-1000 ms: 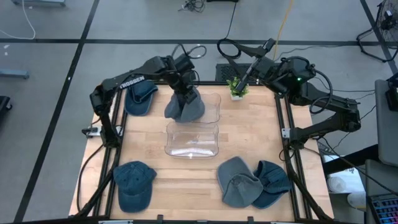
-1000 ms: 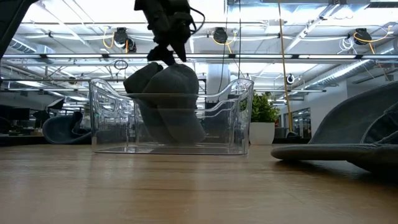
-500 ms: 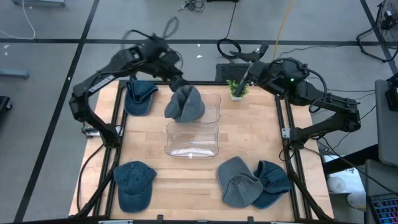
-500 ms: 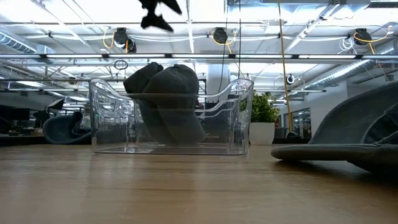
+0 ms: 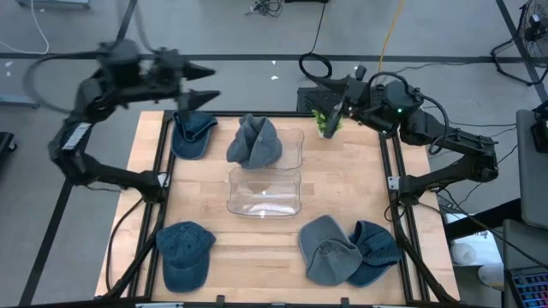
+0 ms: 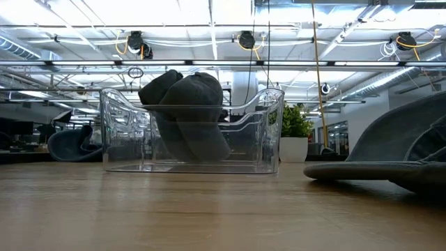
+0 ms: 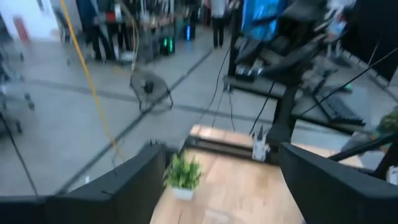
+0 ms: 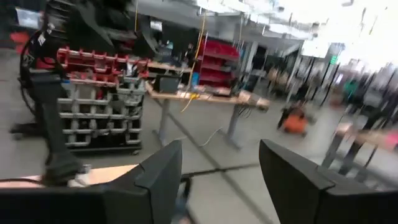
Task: Pick & Place hat
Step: Put the gray cap into the top transparent bin
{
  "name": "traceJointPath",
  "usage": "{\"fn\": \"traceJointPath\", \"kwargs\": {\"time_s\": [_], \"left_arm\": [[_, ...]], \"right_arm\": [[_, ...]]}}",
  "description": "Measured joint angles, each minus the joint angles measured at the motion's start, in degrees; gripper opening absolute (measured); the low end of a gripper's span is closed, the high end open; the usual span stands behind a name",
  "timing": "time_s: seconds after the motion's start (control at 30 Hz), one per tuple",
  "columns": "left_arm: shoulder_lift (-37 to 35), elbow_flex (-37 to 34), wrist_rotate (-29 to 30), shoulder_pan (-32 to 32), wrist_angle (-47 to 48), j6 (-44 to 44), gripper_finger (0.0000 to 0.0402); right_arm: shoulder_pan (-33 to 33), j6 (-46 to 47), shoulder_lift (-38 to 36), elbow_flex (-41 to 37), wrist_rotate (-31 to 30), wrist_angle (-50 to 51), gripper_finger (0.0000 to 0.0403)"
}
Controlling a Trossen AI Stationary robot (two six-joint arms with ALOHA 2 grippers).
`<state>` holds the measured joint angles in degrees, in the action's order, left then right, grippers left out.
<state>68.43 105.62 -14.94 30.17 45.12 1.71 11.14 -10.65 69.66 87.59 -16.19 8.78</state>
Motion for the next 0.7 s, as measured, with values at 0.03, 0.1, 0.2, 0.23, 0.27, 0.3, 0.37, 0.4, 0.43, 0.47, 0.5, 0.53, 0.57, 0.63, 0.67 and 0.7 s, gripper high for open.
{"fn": "traceJointPath", "kwargs": {"time_s": [0.03, 0.1, 0.2, 0.23, 0.27, 0.3, 0.37, 0.4, 0.43, 0.47, 0.5, 0.53, 0.57, 0.63, 0.67, 0.7], "left_arm": [[-1.2, 0.0, 0.0, -0.3, -0.1, -0.1, 0.0314], [-3.4, 0.0, -0.1, -0.4, 0.0, -0.6, 0.031], [-6.1, 0.0, 0.0, -0.4, 0.1, -0.7, 0.0308], [-7.0, 0.0, 0.1, -0.4, 0.1, -0.8, 0.0309], [-7.7, 0.0, 0.1, -0.4, 0.1, -0.9, 0.031], [-8.5, 0.0, 0.1, -0.4, 0.1, -1.1, 0.0312], [-9.8, 0.0, 0.0, -0.4, 0.3, -1.5, 0.0315], [-10.4, 0.0, 0.0, -0.4, 0.6, -1.9, 0.0316], [-10.7, 0.0, 0.0, -0.4, 1.0, -2.1, 0.0318], [-11.0, 0.0, 0.0, -0.4, 1.5, -2.3, 0.0319], [-11.5, 0.0, 0.0, -0.4, 2.0, -2.4, 0.0319], [-11.8, 0.0, 0.0, -0.4, 2.6, -2.7, 0.0319], [-12.1, 0.0, 0.0, -0.4, 3.4, -3.0, 0.0318], [-12.6, 0.0, 0.0, -0.4, 5.3, -3.2, 0.0315], [-12.7, 0.0, 0.0, -0.4, 6.5, -3.2, 0.0314], [-12.7, 0.0, 0.0, -0.4, 7.5, -3.3, 0.0311]], "right_arm": [[0.0, 2.1, -0.4, 0.0, 0.1, 1.8, 0.0201], [0.0, 5.1, -0.9, 0.0, 1.1, 4.3, 0.0203], [-0.3, 6.4, -1.5, 0.0, 1.5, 6.8, 0.0209], [-0.6, 6.5, -1.5, 0.0, 1.5, 7.0, 0.0211], [-1.0, 6.6, -1.5, 0.0, 1.4, 6.9, 0.0213], [-1.4, 6.6, -1.6, 0.0, 1.5, 6.8, 0.0215], [-2.2, 6.6, -1.7, 0.0, 1.5, 6.4, 0.0216], [-2.6, 6.8, -1.7, 0.0, 1.5, 6.3, 0.0216], [-3.0, 7.0, -1.7, 0.0, 1.5, 6.3, 0.0216], [-3.4, 7.0, -1.7, 0.0, 1.5, 6.3, 0.0215], [-3.9, 7.0, -1.7, 0.0, 1.4, 6.3, 0.0214], [-4.4, 7.0, -1.7, 0.0, 1.4, 6.3, 0.0213], [-4.9, 7.0, -1.7, 0.0, 1.4, 6.3, 0.0212], [-5.7, 7.0, -1.7, 0.0, 1.3, 6.3, 0.0211], [-6.2, 7.1, -1.7, 0.0, 1.3, 6.3, 0.0211], [-6.6, 7.6, -1.7, 0.0, 1.1, 6.3, 0.0212]]}}
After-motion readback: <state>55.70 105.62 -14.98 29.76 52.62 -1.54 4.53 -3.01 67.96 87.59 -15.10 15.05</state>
